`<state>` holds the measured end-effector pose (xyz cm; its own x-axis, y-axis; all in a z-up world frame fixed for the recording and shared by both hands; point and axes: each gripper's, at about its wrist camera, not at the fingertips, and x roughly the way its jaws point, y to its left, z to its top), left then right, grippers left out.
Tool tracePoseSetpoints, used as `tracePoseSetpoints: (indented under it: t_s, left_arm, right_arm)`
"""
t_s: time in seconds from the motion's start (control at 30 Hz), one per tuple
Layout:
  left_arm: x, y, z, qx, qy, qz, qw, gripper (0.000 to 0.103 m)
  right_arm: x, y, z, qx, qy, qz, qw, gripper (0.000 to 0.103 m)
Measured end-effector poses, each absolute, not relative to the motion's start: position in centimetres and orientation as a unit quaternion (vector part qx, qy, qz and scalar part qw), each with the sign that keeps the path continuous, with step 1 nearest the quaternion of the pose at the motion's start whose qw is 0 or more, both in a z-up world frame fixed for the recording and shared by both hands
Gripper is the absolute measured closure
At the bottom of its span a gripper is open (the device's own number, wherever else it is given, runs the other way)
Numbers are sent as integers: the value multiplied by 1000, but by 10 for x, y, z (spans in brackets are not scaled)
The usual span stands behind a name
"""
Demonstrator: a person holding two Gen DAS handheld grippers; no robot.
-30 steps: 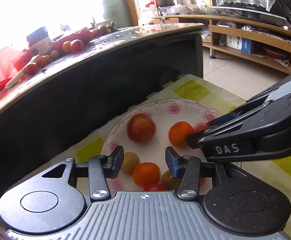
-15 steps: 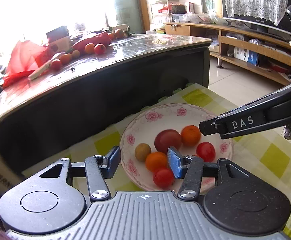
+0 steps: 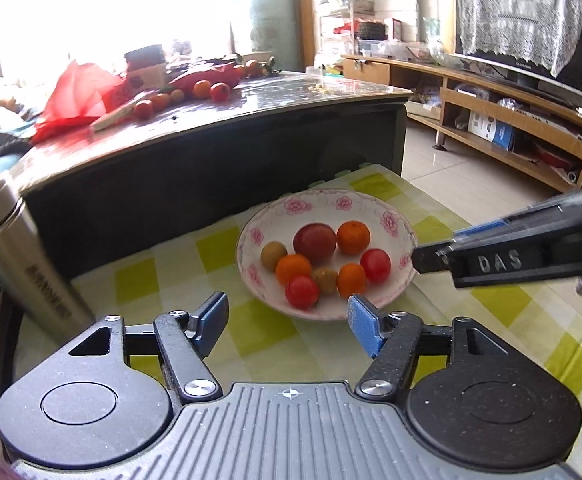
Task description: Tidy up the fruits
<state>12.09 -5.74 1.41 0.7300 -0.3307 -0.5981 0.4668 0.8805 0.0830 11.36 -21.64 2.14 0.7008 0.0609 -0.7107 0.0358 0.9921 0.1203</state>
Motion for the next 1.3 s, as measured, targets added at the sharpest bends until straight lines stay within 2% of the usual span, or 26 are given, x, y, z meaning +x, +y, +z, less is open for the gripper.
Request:
tracePoseSetpoints:
  t_s: [0.1, 0.3, 0.43, 0.6, 0.7, 1.3]
  left_arm:
    - [108, -48, 15, 100, 298, -208, 926, 17]
    - [84, -33, 14, 86, 301, -197, 929, 16]
    - [69, -25, 12, 79, 301, -188, 932, 7]
    - [51, -17, 11, 72, 296, -178, 936, 7]
    - [42, -13, 10, 66, 293, -168, 939, 0]
    - [5, -10, 7, 75, 291, -150, 942, 0]
  right_arm:
    - [95, -209, 22, 54, 386, 7, 921, 61]
    - [63, -201, 22, 55, 390, 5, 919, 60]
    - [48, -196, 20, 56, 395, 4, 917, 60]
    - [28, -190, 16, 60, 403, 2, 913, 60]
    - [17, -187, 14, 61, 405, 0, 912, 60]
    - [-31, -179, 12, 56, 407, 2, 912, 59]
